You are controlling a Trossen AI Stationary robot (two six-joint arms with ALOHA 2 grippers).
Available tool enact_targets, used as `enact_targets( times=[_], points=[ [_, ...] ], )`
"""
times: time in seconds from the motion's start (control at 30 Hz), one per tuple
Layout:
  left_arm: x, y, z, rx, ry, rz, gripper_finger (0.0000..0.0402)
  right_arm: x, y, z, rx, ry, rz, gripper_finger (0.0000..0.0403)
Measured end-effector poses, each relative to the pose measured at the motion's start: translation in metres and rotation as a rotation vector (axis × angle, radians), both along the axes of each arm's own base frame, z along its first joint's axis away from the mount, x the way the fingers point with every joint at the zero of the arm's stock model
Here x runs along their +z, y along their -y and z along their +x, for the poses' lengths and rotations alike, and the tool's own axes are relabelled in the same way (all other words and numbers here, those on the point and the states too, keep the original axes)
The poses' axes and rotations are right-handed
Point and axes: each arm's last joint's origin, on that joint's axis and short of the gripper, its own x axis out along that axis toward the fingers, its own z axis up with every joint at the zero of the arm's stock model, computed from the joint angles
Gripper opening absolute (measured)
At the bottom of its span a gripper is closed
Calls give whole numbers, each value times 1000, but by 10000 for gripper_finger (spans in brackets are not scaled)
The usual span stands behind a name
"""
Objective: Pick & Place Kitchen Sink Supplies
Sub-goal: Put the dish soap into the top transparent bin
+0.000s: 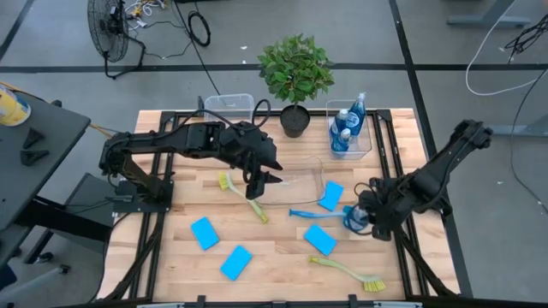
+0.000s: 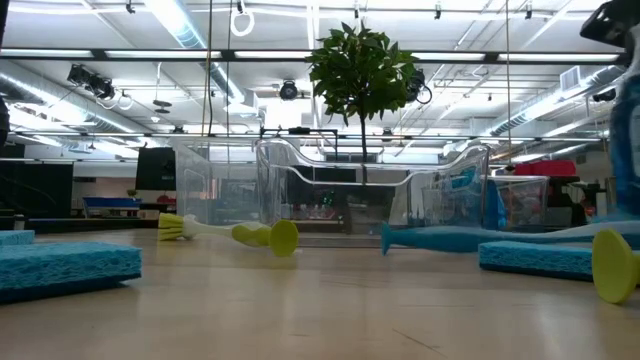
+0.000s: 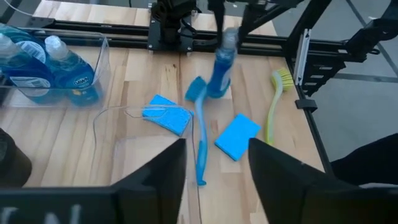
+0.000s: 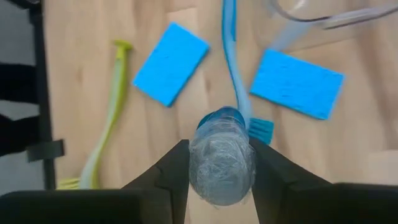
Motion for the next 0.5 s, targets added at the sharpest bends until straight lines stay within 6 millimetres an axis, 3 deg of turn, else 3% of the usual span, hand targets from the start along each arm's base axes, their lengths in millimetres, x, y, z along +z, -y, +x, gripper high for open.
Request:
enact_targets(
  times=[0.5],
  points=[
    [1, -10, 0, -1, 0, -36, 53, 11, 38, -20, -113, -55, -51, 125]
  ],
)
